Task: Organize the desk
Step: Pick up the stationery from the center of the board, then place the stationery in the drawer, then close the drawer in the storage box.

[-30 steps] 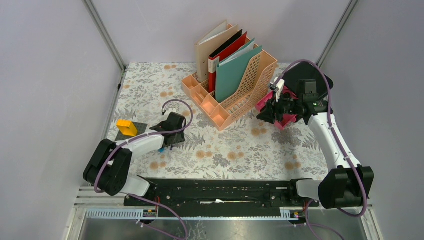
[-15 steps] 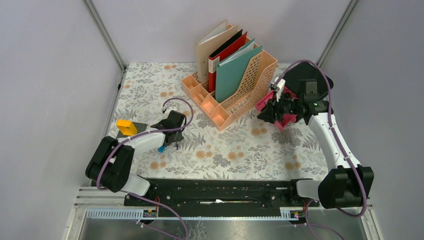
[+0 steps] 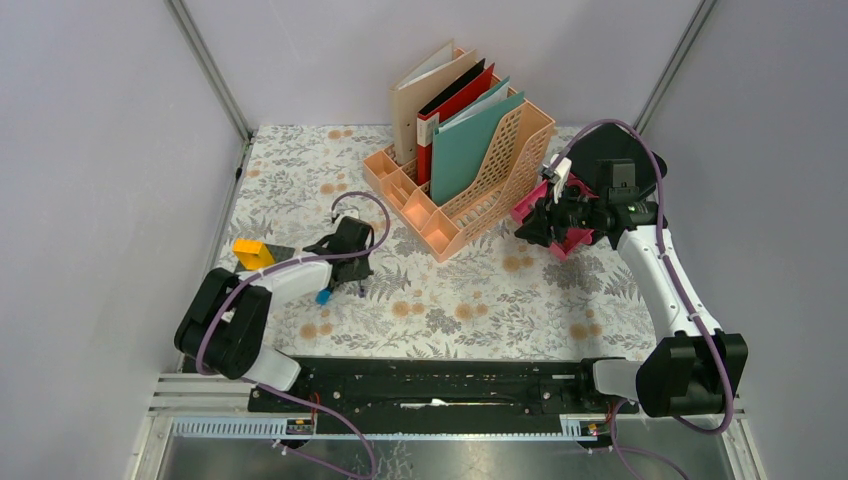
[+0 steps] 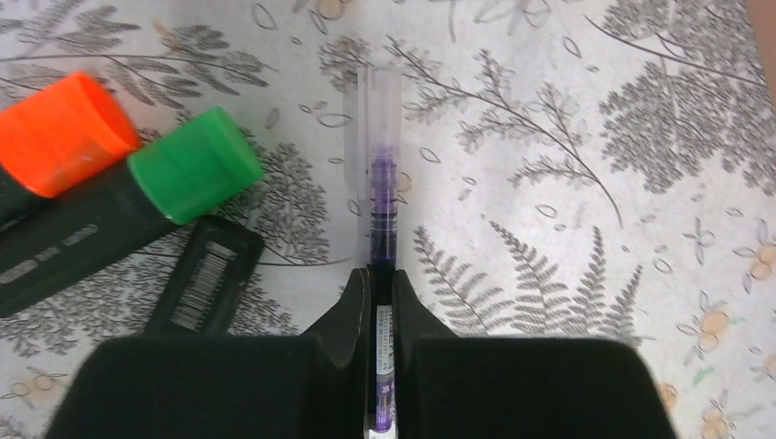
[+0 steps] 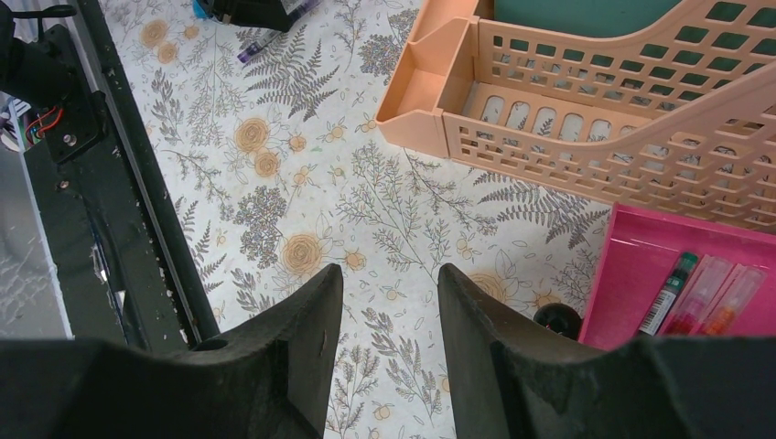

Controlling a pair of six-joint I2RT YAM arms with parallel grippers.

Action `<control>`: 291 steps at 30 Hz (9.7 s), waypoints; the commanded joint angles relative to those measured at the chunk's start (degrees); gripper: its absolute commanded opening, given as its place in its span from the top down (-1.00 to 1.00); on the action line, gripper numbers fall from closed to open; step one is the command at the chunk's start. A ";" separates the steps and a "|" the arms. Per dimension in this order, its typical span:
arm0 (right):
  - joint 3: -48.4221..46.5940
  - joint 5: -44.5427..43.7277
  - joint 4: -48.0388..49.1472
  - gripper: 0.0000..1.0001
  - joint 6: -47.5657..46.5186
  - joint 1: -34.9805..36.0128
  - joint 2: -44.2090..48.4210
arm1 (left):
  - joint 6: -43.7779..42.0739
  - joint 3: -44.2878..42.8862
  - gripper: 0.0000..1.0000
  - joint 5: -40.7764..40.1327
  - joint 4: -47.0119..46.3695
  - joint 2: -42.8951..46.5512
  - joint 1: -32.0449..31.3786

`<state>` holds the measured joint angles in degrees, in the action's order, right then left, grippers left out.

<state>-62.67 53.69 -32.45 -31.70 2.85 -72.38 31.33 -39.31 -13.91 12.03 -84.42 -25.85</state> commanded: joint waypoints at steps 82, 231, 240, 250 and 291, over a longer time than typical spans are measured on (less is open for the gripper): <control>17.94 13.25 57.47 0.92 53.14 20.09 -10.59 | 19.37 9.89 0.66 15.98 -76.33 4.95 -21.87; 7.97 -75.28 12.71 0.65 -15.86 26.14 -21.17 | -1.47 15.49 -0.97 -7.77 -20.10 35.89 -17.26; 8.63 -83.78 19.08 0.24 -19.27 24.46 -18.25 | -1.58 15.67 -0.97 -7.66 -19.88 36.27 -17.13; 4.22 -81.13 19.15 0.04 -20.24 16.57 -18.18 | -1.45 16.39 -0.97 -7.66 -19.00 37.97 -16.95; -1.20 -69.42 12.23 0.53 -18.09 8.27 -21.04 | -1.30 16.75 -0.97 -6.91 -19.17 38.24 -16.55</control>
<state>-62.52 -10.63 -21.45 -48.73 11.64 -90.54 30.04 -23.09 -21.34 -4.82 -47.24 -42.72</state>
